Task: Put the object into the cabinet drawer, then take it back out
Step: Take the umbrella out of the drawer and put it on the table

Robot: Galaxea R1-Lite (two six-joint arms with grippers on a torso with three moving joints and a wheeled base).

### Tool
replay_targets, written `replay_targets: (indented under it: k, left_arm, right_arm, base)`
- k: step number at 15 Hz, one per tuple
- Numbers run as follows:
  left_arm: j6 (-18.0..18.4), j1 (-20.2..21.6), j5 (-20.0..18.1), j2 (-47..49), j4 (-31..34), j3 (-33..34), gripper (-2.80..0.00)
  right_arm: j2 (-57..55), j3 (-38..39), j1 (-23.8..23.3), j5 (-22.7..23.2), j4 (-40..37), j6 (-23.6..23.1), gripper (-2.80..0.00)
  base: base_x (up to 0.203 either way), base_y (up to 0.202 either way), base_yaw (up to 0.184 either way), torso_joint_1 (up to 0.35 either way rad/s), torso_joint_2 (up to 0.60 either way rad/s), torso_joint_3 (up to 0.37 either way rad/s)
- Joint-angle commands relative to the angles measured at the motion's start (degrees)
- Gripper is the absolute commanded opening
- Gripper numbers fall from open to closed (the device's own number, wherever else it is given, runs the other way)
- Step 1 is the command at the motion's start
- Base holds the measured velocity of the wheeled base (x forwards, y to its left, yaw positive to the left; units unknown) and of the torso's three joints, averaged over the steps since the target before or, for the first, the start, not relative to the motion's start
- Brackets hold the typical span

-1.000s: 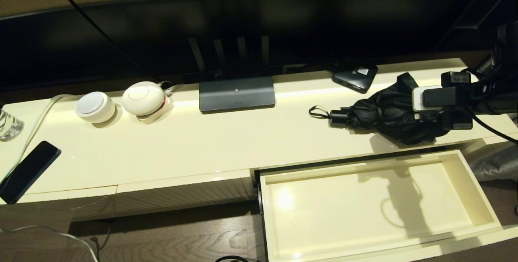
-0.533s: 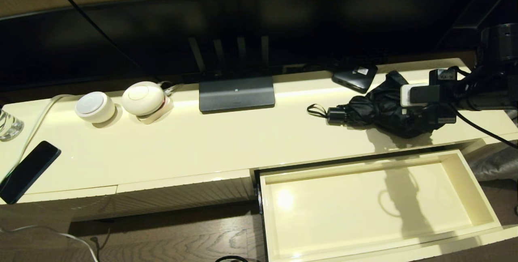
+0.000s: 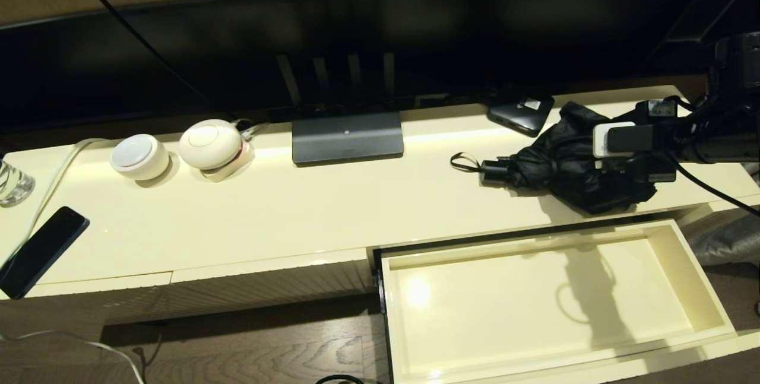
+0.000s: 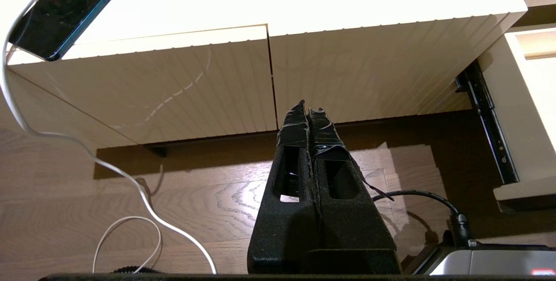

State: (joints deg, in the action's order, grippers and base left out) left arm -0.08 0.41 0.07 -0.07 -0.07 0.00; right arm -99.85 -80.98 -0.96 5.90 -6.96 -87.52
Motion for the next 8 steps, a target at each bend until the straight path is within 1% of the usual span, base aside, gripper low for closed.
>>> replay_targets:
  k: [1, 3, 6, 8]
  left_arm:
    - [-0.01, 0.02, 0.01, 0.07, -0.01, 0.18, -2.8]
    - [-0.01, 0.02, 0.01, 0.07, 0.02, 0.18, -2.8]
    - [-0.01, 0.02, 0.01, 0.07, -0.01, 0.18, -2.8]
    - [-0.01, 0.02, 0.01, 0.07, 0.07, 0.18, -2.8]
  right_arm:
    - [0.8, -0.3, -0.01, -0.01, 0.02, -0.46, 0.0]
    - [0.59, -0.46, -0.13, -0.18, 0.87, -0.46, 0.0]
    - [0.62, -0.55, -0.44, 0.05, 4.79, -0.3, 0.0]
    - [0.62, -0.67, -0.44, 0.08, 5.12, -0.2, 0.0]
  base:
    - [0.0, 0.0, 0.0, 0.0, 0.0, 0.0]
    - [0.0, 0.0, 0.0, 0.0, 0.0, 0.0]
    - [0.0, 0.0, 0.0, 0.0, 0.0, 0.0]
    - [0.0, 0.0, 0.0, 0.0, 0.0, 0.0]
